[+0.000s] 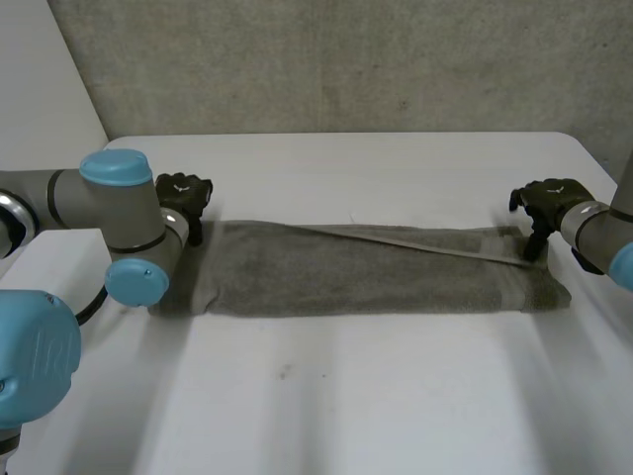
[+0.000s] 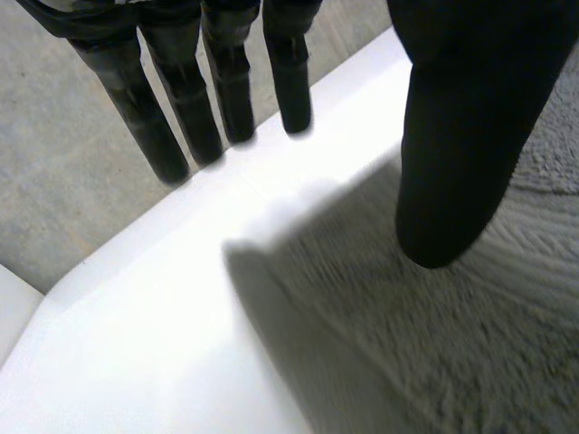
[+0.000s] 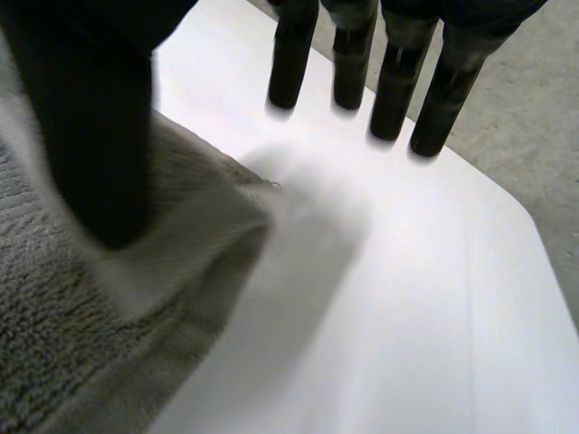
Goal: Fold the towel.
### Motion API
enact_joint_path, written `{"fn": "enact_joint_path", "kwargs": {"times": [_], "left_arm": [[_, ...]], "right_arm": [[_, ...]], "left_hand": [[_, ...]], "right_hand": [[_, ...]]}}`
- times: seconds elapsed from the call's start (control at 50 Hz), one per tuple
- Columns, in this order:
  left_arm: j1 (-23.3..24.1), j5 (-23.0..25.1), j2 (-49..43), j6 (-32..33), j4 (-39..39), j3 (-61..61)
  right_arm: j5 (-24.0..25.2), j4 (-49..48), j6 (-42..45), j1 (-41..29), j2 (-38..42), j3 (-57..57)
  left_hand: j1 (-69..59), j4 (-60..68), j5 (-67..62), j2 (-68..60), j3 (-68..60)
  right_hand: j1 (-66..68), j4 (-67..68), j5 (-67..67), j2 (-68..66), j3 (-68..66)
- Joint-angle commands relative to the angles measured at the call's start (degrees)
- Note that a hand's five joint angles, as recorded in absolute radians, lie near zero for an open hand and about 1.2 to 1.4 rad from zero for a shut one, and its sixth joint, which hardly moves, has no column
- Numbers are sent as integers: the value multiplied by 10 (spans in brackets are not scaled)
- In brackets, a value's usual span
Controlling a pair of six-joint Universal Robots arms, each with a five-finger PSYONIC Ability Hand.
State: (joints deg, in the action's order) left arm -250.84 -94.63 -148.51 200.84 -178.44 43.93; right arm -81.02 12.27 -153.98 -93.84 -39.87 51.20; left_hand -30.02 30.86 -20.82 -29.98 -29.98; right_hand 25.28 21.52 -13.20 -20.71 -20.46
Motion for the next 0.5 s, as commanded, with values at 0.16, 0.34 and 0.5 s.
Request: {"fn": "enact_joint_path", "kwargs": {"times": [0.16, 0.34, 0.5], "left_arm": [[3, -6, 51, -7, -22, 20], [3, 1, 179, -8, -31, 171], [12, 3, 263, -8, -36, 294]], "right_arm": [[-21, -16, -12, 3, -121, 29], [-14, -79, -20, 5, -229, 134], [19, -72, -5, 6, -290, 239]], "left_hand": [[176, -185, 184, 176, 176], [195, -203, 203, 194, 194], [195, -203, 203, 194, 194]], "right_hand": [[-153, -115, 132, 107, 105], [-153, -115, 132, 107, 105], [-117, -79, 96, 71, 68]]}}
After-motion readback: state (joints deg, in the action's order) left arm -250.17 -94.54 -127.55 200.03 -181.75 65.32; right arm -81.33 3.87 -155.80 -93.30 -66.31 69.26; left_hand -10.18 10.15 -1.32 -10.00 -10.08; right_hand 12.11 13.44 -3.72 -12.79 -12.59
